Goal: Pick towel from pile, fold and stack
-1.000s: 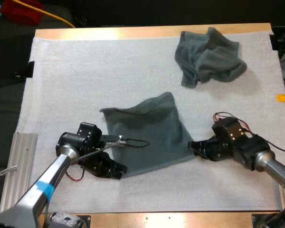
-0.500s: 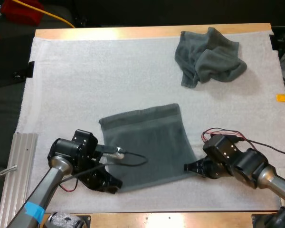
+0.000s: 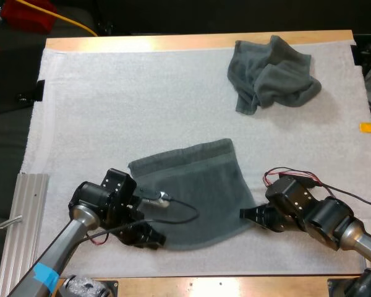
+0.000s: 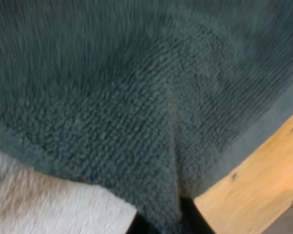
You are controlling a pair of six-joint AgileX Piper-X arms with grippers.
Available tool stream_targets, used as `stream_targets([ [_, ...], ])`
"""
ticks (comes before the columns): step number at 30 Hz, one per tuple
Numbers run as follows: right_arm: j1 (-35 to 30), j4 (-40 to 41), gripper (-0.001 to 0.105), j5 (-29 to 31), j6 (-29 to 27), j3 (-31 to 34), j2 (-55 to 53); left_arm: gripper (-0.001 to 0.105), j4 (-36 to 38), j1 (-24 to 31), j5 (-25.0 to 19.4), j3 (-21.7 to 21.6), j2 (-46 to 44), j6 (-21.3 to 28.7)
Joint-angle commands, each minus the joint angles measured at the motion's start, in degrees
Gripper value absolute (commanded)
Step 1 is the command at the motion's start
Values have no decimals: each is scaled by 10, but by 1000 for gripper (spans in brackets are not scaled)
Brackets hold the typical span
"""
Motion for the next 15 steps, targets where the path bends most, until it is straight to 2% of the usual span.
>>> stream_targets([
  [1, -2, -12, 1, 6, 7, -2, 3, 0, -12, 4, 18, -3, -3, -12],
  [8, -2, -74, 1, -2, 46, -2, 32, 0, -27, 60, 51, -3, -3, -19],
  [12, -3, -133, 1, -5, 82, -2, 52, 0, -45, 109, 119, -3, -2, -25],
  [15, -14, -176, 1, -12, 112, -2, 63, 0, -58, 141, 145, -3, 0, -37],
])
